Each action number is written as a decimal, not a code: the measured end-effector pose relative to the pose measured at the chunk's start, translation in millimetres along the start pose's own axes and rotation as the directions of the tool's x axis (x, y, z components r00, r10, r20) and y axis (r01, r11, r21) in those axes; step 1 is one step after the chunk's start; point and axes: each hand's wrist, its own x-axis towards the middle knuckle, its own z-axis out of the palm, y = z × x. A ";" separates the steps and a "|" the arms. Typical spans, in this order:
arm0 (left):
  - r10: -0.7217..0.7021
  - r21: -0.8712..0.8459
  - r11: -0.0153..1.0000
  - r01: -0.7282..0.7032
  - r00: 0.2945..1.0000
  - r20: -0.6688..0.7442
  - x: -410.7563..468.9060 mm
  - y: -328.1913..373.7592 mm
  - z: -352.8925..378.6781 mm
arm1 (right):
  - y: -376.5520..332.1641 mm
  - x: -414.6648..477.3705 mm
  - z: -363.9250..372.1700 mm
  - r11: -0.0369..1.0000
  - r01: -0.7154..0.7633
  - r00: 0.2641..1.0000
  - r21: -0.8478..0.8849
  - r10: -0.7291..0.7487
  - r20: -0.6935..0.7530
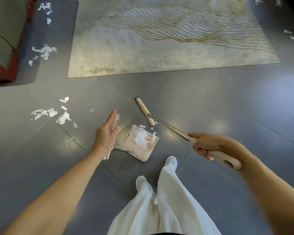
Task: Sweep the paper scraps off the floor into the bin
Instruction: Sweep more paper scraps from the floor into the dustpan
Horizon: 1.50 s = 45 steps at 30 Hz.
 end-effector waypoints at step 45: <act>0.017 -0.170 0.983 -0.070 0.955 -0.295 -18.9 -26.7 -60.2 | -110.2 -28.4 27.7 0.989 0.123 0.990 0.083 -0.128 0.064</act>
